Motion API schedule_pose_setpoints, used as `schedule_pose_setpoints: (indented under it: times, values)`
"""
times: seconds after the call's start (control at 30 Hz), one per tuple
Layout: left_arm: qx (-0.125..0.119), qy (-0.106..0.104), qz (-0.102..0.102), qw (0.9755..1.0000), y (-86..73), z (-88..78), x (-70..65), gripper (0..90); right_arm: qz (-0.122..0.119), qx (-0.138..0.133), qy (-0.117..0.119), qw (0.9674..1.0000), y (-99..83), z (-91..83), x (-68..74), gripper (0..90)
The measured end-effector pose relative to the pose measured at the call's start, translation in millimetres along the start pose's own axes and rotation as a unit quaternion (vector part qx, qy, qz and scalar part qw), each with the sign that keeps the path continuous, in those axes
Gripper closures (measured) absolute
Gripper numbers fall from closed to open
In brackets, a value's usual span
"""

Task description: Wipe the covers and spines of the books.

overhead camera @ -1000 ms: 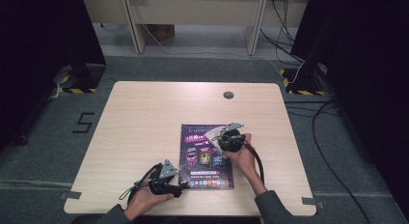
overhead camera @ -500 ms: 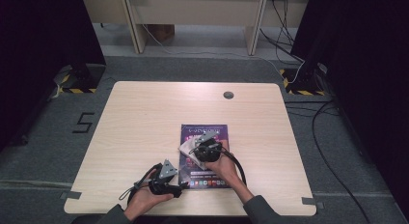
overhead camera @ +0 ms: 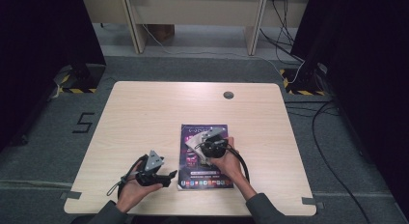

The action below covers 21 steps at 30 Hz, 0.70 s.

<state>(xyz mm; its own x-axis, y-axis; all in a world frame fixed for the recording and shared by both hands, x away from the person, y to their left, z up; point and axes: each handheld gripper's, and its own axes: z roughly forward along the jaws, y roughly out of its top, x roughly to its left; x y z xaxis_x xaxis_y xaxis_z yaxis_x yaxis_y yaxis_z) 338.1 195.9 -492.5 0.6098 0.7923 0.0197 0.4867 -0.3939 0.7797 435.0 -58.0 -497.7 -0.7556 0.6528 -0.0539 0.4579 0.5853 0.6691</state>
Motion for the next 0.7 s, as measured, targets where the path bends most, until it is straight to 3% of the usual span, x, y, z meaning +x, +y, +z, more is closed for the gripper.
schedule_pose_setpoints:
  times: [0.17, 0.33, 0.5, 0.7]
  values:
    - [0.005, 0.032, -0.027, 0.9991, -3.0, -3.2, 17.2, 26.3, -0.026, 0.004, 0.021, 0.9994, 4.1, 1.3, 20.3, 74.9]
    - [-0.016, 0.061, -0.058, 0.9963, -3.0, -6.0, 25.4, 25.8, -0.038, 0.001, 0.049, 0.9981, 3.4, 0.3, 37.2, 74.6]
    - [-0.001, 0.055, -0.061, 0.9967, -4.9, -3.3, 25.5, 25.3, -0.057, 0.002, 0.058, 0.9967, 1.9, -2.3, 49.4, 74.5]
    - [0.002, 0.050, -0.058, 0.9970, -5.4, -2.5, 24.3, 25.3, -0.039, 0.003, 0.058, 0.9976, -6.5, -9.4, 36.6, 74.0]
